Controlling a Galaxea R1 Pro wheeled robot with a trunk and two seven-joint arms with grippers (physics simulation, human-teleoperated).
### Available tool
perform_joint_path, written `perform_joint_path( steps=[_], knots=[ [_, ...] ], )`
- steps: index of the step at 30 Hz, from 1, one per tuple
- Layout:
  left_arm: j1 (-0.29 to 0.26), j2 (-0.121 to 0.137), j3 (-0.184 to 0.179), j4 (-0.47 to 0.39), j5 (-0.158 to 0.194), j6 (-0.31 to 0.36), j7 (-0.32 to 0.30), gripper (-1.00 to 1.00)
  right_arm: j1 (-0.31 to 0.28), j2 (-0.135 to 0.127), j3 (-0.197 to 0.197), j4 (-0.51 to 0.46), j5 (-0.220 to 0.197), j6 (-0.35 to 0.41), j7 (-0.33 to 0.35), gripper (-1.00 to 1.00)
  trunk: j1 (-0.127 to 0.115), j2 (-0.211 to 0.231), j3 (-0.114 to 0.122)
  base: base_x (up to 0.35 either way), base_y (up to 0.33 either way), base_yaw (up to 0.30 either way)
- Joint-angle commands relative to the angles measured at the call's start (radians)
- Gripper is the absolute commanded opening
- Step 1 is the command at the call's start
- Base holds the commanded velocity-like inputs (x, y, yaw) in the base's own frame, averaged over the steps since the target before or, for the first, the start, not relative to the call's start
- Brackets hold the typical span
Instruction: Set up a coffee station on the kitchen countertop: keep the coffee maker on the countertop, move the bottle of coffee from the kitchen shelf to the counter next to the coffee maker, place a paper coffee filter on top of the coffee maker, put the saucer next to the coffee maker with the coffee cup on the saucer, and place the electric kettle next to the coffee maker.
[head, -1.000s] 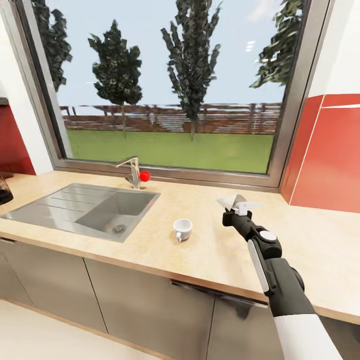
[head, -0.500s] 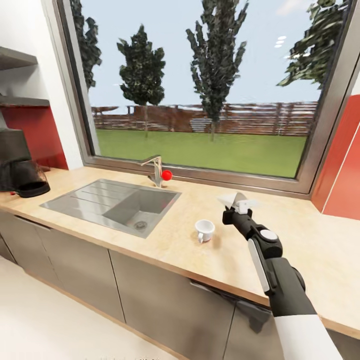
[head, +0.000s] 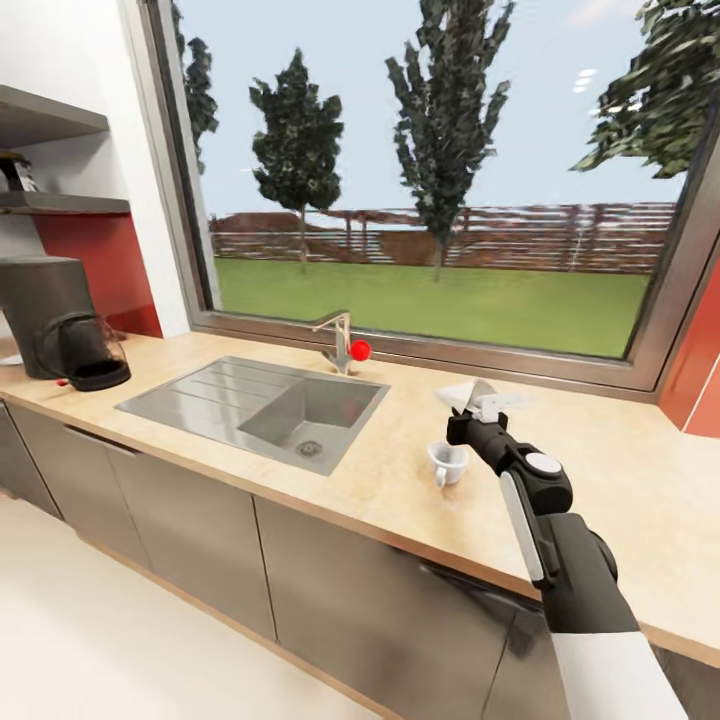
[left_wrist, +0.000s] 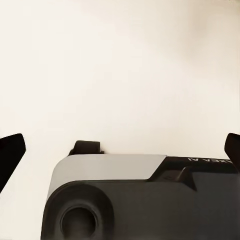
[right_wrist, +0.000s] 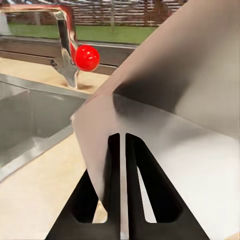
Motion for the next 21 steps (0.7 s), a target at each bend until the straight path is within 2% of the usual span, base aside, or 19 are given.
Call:
perform_joint_path(
  steps=[1,4,5,6,11,21],
  knots=[
    [0.001,-0.001,0.005,-0.002,0.000,-0.001,-0.001,1.00,-0.001,0.001,-0.001,-0.001,-0.003,0.007,0.003,-1.00,0.000,-0.001,-0.001,0.000,0.066,0.212],
    [0.000,-0.001,0.004,-0.002,0.000,-0.001,-0.001,1.00,-0.001,0.001,0.002,-0.002,-0.003,0.008,0.003,-1.00,0.000,-0.001,-0.001,0.000,0.031,0.243],
    [0.001,-0.001,0.004,-0.002,0.000,-0.001,-0.001,1.00,-0.001,0.001,0.014,-0.002,-0.003,0.008,0.003,-1.00,0.000,-0.001,-0.001,0.000,0.011,0.259],
    [0.001,-0.001,0.004,-0.002,0.000,-0.001,-0.001,1.00,-0.001,0.001,0.041,-0.002,-0.003,0.008,0.003,-1.00,0.000,-0.001,-0.002,0.000,0.006,0.264],
    [0.001,-0.001,0.004,-0.002,0.001,-0.001,-0.001,1.00,0.000,0.001,0.077,-0.002,-0.002,0.008,0.003,-1.00,0.000,-0.001,-0.003,0.000,0.003,0.267],
    [0.001,-0.001,0.004,-0.002,0.001,-0.001,-0.001,1.00,0.000,0.006,0.089,-0.001,-0.003,0.008,0.003,-1.00,0.000,-0.001,-0.007,0.000,0.000,0.269]
  ],
)
